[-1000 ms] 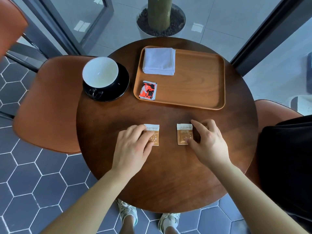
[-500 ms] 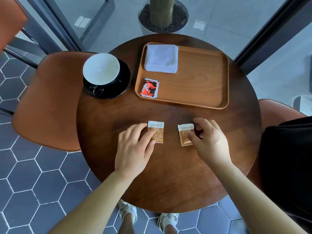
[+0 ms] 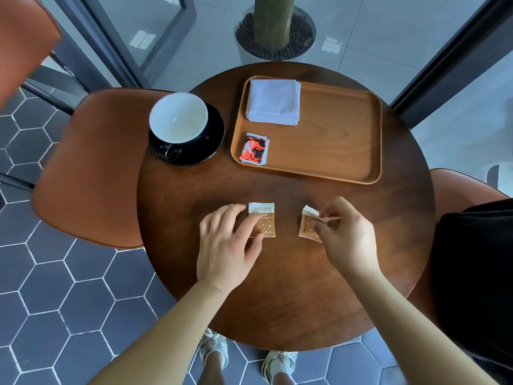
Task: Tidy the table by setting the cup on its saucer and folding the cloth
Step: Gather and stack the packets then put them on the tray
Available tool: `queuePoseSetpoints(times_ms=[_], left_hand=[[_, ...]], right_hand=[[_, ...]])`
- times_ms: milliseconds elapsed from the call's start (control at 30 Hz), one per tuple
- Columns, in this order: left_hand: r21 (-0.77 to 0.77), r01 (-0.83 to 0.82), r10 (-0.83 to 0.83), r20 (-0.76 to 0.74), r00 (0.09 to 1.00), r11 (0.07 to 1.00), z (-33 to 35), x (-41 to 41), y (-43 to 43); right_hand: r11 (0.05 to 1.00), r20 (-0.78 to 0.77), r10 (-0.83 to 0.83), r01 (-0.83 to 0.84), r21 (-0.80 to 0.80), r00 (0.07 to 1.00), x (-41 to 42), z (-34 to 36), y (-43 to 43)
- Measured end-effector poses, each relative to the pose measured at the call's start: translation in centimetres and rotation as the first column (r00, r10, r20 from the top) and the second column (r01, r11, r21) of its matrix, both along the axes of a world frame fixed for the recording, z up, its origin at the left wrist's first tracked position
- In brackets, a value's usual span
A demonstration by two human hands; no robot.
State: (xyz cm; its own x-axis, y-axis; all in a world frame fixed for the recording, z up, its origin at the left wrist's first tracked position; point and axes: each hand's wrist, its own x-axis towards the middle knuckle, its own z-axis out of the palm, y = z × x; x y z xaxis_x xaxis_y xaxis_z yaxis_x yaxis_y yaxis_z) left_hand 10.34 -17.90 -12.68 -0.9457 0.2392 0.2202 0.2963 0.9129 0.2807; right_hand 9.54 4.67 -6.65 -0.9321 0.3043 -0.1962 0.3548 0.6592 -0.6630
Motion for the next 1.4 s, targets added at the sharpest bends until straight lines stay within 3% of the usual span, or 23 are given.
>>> queuePoseSetpoints(times_ms=[33,100,133,200,300,400,500,667,767,867,1100,1400], left_hand=[[0.015,-0.007,0.007,0.005,1.0,1.0,0.1,0.0,0.0],[0.048,-0.025,0.024,0.016,1.0,0.999,0.2,0.0,0.0],[0.062,-0.037,0.036,0.022,0.999,0.997,0.3,0.0,0.0],[0.084,-0.063,0.06,0.035,0.998,0.995,0.4,0.1,0.0],[0.123,-0.101,0.094,0.063,0.994,0.987,0.6,0.1,-0.2],[0.147,-0.104,0.092,0.087,0.992,0.984,0.7,0.2,-0.3],[0.146,-0.097,0.084,0.093,0.992,0.984,0.8,0.2,-0.3],[0.132,-0.1,0.09,0.078,0.993,0.986,0.6,0.2,-0.3],[0.148,-0.097,0.087,0.077,0.993,0.984,0.7,0.1,-0.3],[0.18,-0.098,0.082,0.093,0.992,0.979,0.9,0.2,-0.4],[0.216,-0.098,0.076,0.111,0.991,0.972,1.2,0.2,-0.5],[0.206,-0.094,0.075,0.097,0.992,0.974,1.0,0.2,-0.5]], right_hand=[[0.987,0.046,-0.078,0.084,-0.136,0.996,-0.1,0.1,-0.1],[0.867,0.125,-0.196,0.232,-0.44,0.973,-0.3,0.5,-0.8],[0.807,0.141,-0.226,0.267,-0.527,0.964,-0.4,0.6,-1.2],[0.789,0.124,-0.22,0.251,-0.561,0.968,-1.0,0.7,-2.3],[0.851,0.087,-0.104,0.134,-0.507,0.991,-2.0,0.8,-4.3],[0.973,0.095,0.105,-0.082,-0.217,0.99,-2.5,0.4,-5.7],[0.991,0.046,0.136,-0.136,0.008,0.99,-1.9,0.4,-5.5],[1.0,0.137,0.001,0.0,-0.007,0.991,-1.2,-0.1,-4.6],[0.998,0.227,-0.015,0.0,0.066,0.974,-1.7,-0.3,-5.5],[0.988,0.209,-0.012,-0.02,0.15,0.978,-2.3,-0.4,-6.7],[0.987,0.174,0.011,-0.038,0.154,0.985,-2.1,-0.4,-7.6],[0.999,0.276,0.007,0.007,-0.049,0.961,-3.0,-0.5,-7.8]])
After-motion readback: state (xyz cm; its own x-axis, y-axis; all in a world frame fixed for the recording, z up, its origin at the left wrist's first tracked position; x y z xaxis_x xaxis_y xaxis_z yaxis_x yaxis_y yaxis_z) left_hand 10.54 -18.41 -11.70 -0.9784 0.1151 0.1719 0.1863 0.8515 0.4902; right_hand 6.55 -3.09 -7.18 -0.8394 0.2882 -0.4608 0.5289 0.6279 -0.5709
